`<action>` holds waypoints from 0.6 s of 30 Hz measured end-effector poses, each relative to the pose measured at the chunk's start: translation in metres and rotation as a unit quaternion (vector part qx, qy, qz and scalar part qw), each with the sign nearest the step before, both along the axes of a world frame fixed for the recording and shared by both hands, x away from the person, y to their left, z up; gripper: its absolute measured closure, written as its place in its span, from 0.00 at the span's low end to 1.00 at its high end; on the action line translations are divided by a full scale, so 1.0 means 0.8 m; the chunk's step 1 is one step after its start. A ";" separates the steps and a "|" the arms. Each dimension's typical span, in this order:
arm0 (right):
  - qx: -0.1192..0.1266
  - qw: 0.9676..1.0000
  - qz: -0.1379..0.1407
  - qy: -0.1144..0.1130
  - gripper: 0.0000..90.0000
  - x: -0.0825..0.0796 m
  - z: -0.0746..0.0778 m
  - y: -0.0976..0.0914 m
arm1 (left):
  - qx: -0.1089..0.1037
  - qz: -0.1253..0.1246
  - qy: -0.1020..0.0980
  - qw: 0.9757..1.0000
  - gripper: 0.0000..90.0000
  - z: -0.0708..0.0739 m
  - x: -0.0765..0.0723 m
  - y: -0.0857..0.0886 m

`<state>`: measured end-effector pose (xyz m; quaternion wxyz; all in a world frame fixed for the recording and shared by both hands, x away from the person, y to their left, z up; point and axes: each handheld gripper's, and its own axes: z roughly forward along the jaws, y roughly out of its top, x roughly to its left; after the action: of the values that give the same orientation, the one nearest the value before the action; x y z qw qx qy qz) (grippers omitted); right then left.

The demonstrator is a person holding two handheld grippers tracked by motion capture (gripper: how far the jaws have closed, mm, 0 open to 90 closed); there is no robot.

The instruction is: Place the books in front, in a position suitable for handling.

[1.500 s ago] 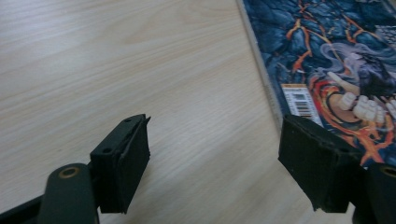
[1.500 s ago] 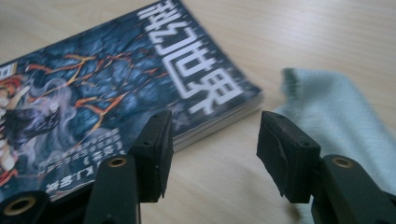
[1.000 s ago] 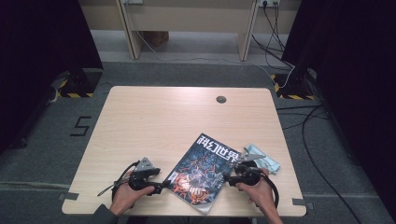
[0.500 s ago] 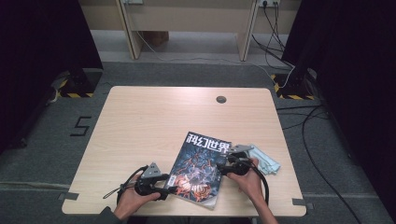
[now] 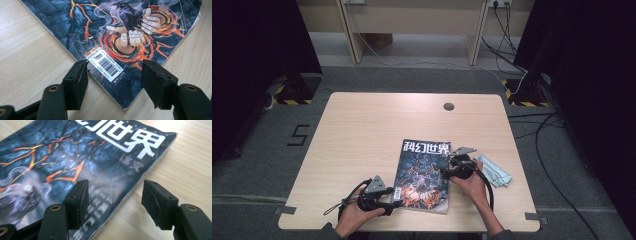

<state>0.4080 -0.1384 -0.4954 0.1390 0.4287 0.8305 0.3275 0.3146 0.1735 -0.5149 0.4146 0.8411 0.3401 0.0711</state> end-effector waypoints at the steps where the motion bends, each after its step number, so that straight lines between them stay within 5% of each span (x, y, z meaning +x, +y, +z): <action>1: 0.000 1.000 0.000 0.000 0.44 0.000 0.000 0.000 | 0.001 -0.001 0.000 1.000 0.43 0.000 -0.001 0.000; 7: 0.008 0.999 0.029 0.022 0.44 -0.028 0.000 0.005 | 0.015 -0.009 -0.005 1.000 0.42 0.002 -0.008 -0.002; 18: 0.019 1.000 0.005 0.016 0.42 -0.004 -0.007 0.011 | 0.043 -0.014 -0.023 0.999 0.43 0.003 -0.009 -0.018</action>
<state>0.4048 -0.1295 -0.5013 0.1155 0.4324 0.8284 0.3367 0.3074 0.1590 -0.5125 0.3868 0.8610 0.3151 0.0988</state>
